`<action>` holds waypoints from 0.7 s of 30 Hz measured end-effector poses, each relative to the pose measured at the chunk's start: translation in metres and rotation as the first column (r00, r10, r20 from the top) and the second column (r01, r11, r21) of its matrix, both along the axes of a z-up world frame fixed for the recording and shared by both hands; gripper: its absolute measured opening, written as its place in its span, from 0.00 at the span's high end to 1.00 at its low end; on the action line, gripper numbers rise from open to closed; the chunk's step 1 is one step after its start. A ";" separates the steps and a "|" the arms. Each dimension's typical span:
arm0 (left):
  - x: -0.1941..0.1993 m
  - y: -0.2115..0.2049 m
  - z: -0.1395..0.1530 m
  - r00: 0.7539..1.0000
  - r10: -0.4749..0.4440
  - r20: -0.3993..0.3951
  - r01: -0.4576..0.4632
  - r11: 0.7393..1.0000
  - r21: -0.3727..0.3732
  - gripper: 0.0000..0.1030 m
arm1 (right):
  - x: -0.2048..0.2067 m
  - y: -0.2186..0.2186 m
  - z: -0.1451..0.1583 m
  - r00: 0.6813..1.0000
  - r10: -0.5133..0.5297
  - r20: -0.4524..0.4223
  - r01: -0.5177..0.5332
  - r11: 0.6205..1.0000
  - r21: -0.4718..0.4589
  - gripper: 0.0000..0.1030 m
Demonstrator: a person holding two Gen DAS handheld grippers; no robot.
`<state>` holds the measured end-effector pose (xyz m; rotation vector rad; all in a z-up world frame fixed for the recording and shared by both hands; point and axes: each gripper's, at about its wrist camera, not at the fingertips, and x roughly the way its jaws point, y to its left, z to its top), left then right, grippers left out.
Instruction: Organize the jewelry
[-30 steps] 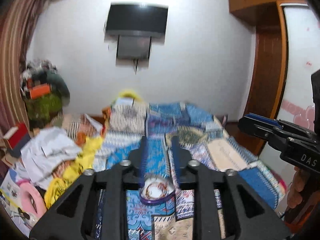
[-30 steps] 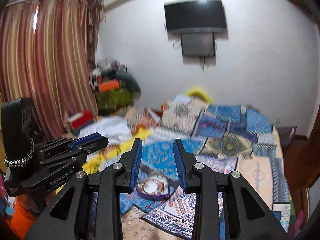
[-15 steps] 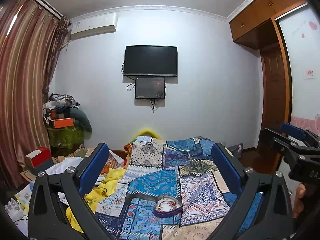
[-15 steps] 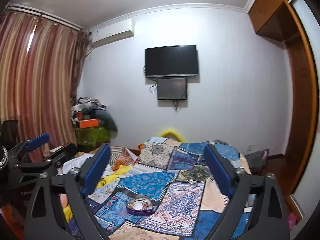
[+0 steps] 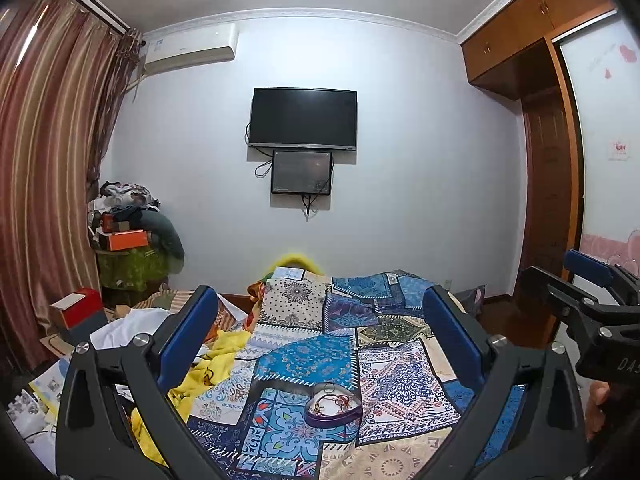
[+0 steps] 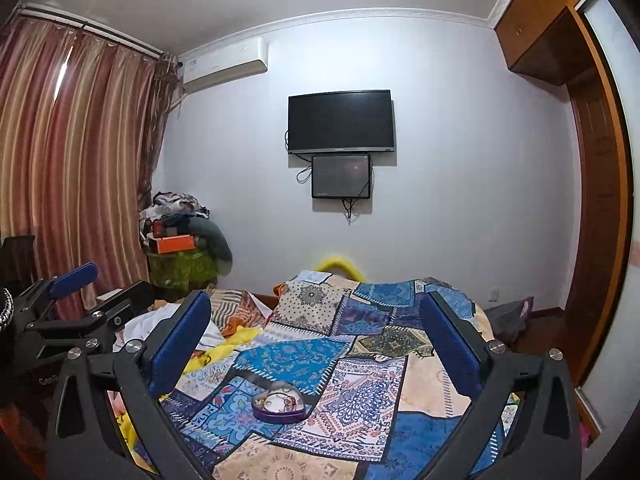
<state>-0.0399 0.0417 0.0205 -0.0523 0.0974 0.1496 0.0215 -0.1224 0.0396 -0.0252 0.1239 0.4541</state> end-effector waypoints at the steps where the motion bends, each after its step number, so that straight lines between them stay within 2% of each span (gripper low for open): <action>1: -0.001 0.000 0.000 1.000 0.001 0.000 -0.001 1.000 -0.001 0.00 | -0.001 0.000 0.000 1.000 0.001 0.001 -0.001 1.000 -0.001 0.00; 21: 0.011 0.001 -0.002 1.000 0.006 -0.024 -0.006 1.000 -0.010 0.00 | -0.001 -0.001 -0.002 1.000 0.005 -0.023 -0.006 1.000 -0.016 0.00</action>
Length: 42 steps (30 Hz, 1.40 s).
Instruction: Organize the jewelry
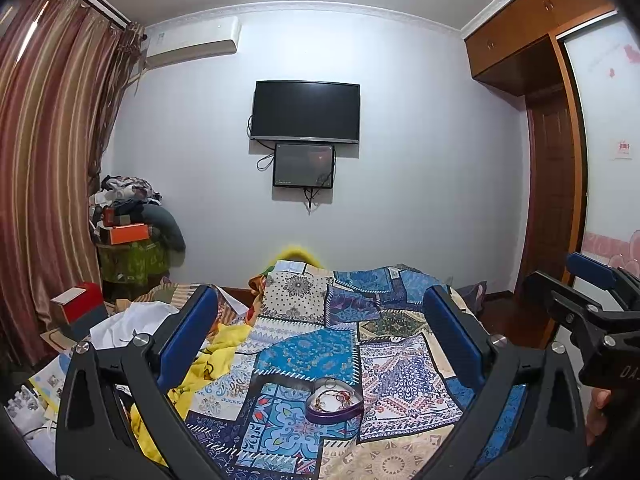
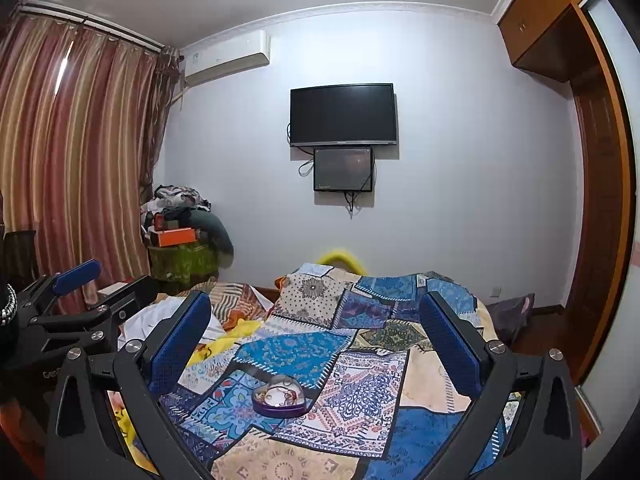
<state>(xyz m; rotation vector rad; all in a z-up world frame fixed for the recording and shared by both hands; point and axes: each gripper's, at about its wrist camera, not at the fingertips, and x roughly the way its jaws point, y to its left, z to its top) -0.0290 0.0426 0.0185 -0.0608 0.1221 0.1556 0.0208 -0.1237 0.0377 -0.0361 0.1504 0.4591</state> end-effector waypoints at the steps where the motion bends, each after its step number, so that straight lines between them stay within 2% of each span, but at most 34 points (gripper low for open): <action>1: 0.000 -0.001 0.000 1.000 0.000 -0.001 0.000 1.000 0.001 0.00 | 0.000 0.000 0.000 1.000 0.000 -0.001 0.000 1.000 0.000 0.00; 42: 0.010 0.002 -0.005 0.999 -0.023 -0.027 0.023 0.999 -0.024 0.00 | 0.001 -0.002 0.001 1.000 -0.006 -0.019 0.006 1.000 0.002 0.00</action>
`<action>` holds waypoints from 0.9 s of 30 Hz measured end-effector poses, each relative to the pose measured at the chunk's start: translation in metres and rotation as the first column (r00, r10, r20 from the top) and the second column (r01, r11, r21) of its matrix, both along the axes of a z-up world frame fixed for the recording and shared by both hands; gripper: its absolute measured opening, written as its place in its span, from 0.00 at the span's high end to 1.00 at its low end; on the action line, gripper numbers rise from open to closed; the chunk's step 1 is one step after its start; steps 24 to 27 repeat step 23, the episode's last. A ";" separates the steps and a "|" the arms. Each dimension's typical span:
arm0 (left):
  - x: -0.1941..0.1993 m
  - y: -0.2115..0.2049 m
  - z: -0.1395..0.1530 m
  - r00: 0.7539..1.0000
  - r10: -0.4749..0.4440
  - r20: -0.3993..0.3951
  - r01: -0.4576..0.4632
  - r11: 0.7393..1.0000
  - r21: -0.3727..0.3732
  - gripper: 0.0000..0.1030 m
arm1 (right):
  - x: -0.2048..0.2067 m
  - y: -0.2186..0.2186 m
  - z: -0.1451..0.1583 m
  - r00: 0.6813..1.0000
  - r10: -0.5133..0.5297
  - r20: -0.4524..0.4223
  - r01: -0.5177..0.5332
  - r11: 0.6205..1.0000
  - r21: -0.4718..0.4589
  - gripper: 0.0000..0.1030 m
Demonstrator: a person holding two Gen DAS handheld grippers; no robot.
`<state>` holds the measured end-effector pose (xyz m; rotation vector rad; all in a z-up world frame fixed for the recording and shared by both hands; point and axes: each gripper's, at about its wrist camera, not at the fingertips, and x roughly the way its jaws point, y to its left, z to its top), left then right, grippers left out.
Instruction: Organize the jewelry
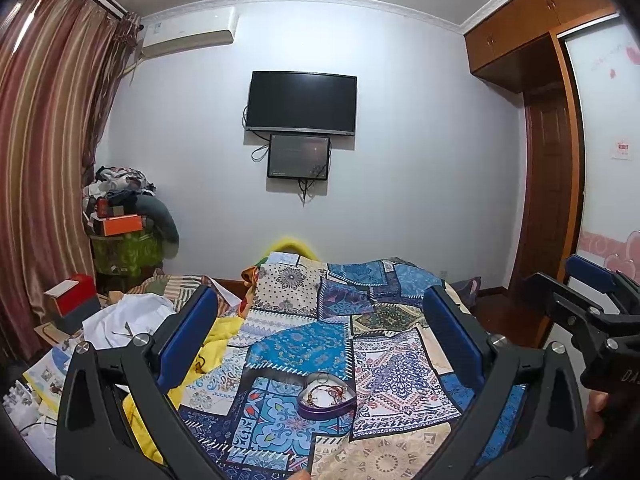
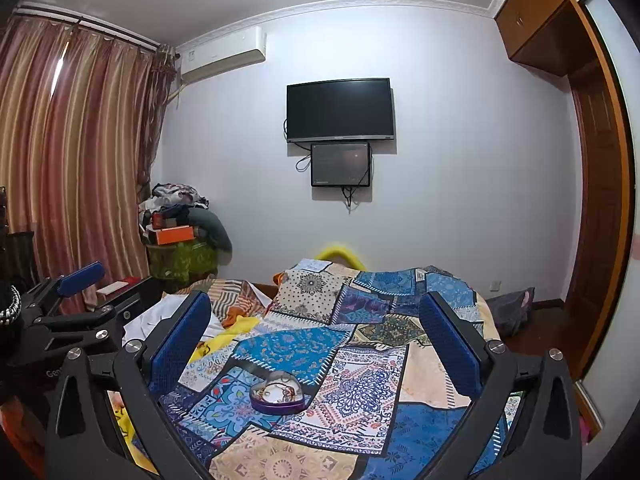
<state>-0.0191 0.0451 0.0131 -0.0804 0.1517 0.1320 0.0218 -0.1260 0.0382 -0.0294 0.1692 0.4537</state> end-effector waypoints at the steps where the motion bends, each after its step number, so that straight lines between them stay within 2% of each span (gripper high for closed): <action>1: 0.000 0.001 0.000 1.000 0.000 0.000 0.000 1.000 -0.001 0.00 | 0.000 0.000 0.000 1.000 -0.001 -0.001 0.001 1.000 0.000 0.00; 27: 0.001 0.003 -0.005 1.000 -0.009 -0.006 0.009 1.000 -0.006 0.00 | 0.003 0.003 -0.004 1.000 -0.005 -0.015 0.005 1.000 -0.012 0.00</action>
